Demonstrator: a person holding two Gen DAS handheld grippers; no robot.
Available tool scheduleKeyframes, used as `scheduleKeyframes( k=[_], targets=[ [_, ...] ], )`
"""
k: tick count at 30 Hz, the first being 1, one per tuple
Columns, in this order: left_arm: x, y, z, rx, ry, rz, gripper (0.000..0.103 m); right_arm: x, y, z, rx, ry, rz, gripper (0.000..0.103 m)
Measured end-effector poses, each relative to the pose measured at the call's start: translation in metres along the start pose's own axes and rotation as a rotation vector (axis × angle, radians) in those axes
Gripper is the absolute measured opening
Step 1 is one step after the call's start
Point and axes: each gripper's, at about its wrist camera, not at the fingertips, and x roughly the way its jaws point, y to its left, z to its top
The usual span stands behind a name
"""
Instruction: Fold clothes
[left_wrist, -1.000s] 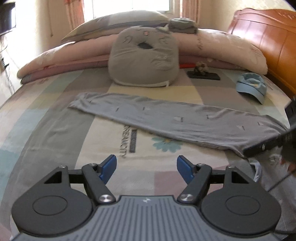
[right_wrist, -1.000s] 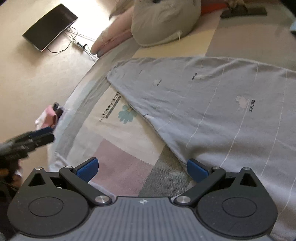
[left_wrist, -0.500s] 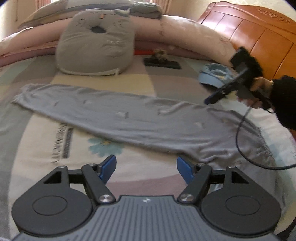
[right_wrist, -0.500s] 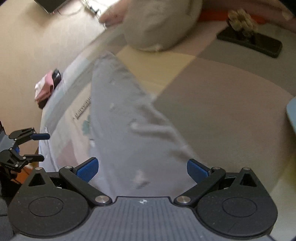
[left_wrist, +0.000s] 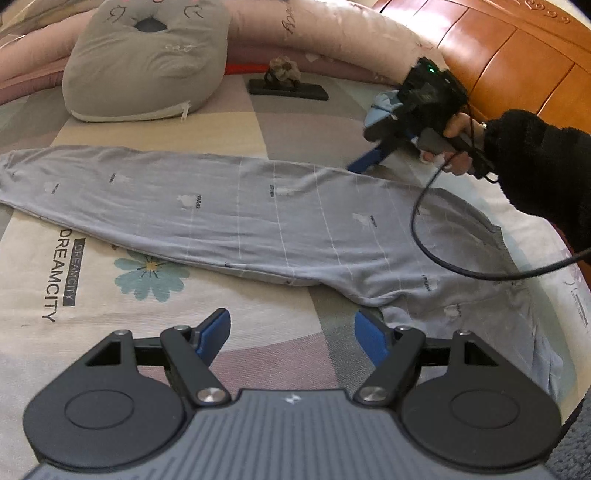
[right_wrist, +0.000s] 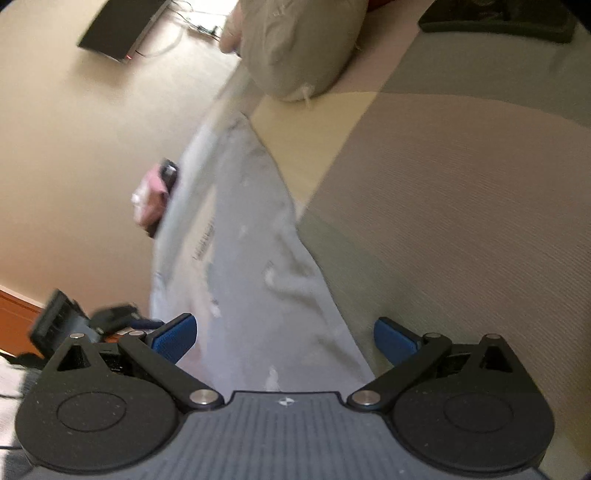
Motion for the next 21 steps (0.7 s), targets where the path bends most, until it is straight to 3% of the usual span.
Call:
scheduleKeyframes(
  k=[5, 13, 21],
  targets=[
    [0.005, 0.001, 0.003, -0.016, 0.004, 0.0, 0.075, 0.006, 0.001, 0.003, -0.009, 0.019, 0.032, 0.103],
    [0.003, 0.002, -0.002, -0.042, 0.0, 0.003, 0.075, -0.02, -0.004, -0.033, 0.048, 0.098, 0.052, 0.103],
    [0.002, 0.001, -0.002, -0.06, -0.016, -0.001, 0.075, 0.027, 0.013, 0.001, -0.036, 0.114, 0.121, 0.103]
  ],
)
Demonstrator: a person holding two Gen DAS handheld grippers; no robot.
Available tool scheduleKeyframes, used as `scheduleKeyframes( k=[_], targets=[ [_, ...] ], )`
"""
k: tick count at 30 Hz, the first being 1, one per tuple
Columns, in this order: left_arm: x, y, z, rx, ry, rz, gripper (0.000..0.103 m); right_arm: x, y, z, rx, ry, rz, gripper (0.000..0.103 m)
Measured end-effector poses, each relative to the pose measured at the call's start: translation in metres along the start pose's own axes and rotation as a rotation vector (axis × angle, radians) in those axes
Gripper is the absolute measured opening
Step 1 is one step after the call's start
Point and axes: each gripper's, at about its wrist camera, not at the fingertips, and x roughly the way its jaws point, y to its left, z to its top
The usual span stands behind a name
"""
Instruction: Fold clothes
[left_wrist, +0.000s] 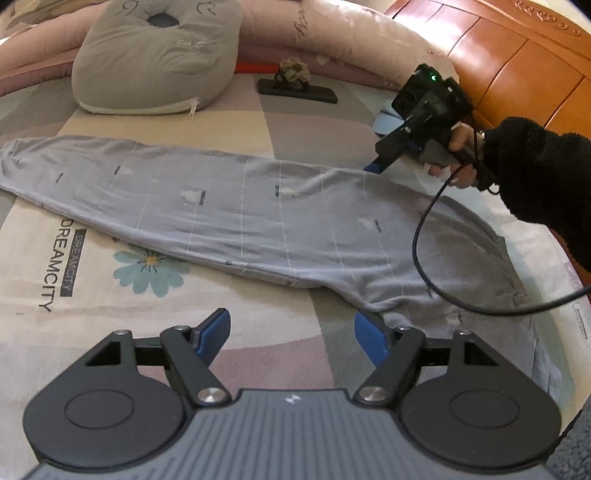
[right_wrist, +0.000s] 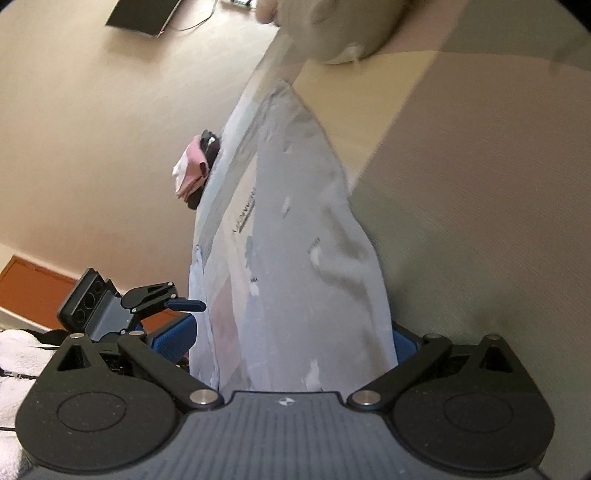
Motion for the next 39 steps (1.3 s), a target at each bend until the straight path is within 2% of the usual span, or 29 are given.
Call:
scheduleKeyframes(
  k=[2, 6, 7, 9, 11, 12, 13, 15, 20, 26, 30, 33, 35, 39],
  targets=[
    [-0.001, 0.0, -0.001, -0.004, -0.001, -0.004, 0.075, 0.002, 0.001, 0.0, 0.006, -0.007, 0.003, 0.103],
    [-0.007, 0.002, -0.006, 0.001, -0.004, 0.008, 0.075, 0.012, 0.003, -0.009, 0.014, 0.075, 0.019, 0.102],
    [-0.007, 0.005, -0.007, -0.013, -0.005, 0.013, 0.075, 0.012, 0.003, -0.01, 0.013, 0.085, 0.012, 0.098],
    [-0.004, 0.008, -0.009, -0.037, 0.001, 0.025, 0.075, 0.012, -0.002, -0.008, 0.016, 0.079, -0.02, 0.079],
    [0.0, 0.009, -0.009, -0.047, 0.013, 0.041, 0.074, 0.011, -0.008, -0.005, 0.022, 0.063, -0.06, 0.051],
    [0.0, 0.008, -0.01, -0.036, 0.012, 0.036, 0.074, 0.011, -0.009, -0.005, 0.02, 0.055, -0.082, 0.047],
    [0.0, 0.006, -0.01, -0.024, 0.011, 0.03, 0.074, 0.011, -0.009, -0.006, 0.014, 0.048, -0.107, 0.037],
    [0.001, 0.004, -0.009, -0.017, 0.009, 0.017, 0.074, 0.011, -0.008, -0.009, 0.0, 0.034, -0.158, 0.002],
    [0.004, 0.0, -0.009, -0.006, 0.015, 0.002, 0.074, 0.014, 0.007, -0.014, -0.065, 0.01, -0.244, 0.004],
    [0.001, 0.001, -0.009, -0.003, 0.005, -0.004, 0.075, -0.003, 0.016, 0.001, -0.1, -0.05, -0.313, 0.004],
    [0.0, 0.002, -0.012, -0.015, 0.007, 0.002, 0.074, -0.008, 0.001, 0.003, -0.065, -0.039, -0.327, 0.004],
    [-0.001, 0.002, -0.013, -0.014, 0.008, 0.007, 0.074, -0.009, -0.005, -0.001, -0.041, -0.058, -0.307, 0.005],
    [-0.002, 0.002, -0.012, -0.013, 0.006, 0.007, 0.075, -0.01, -0.006, -0.004, -0.025, -0.081, -0.294, 0.013],
    [-0.001, 0.002, -0.012, -0.011, 0.002, -0.003, 0.075, -0.026, 0.003, -0.018, -0.03, -0.107, -0.333, 0.025]
  ],
)
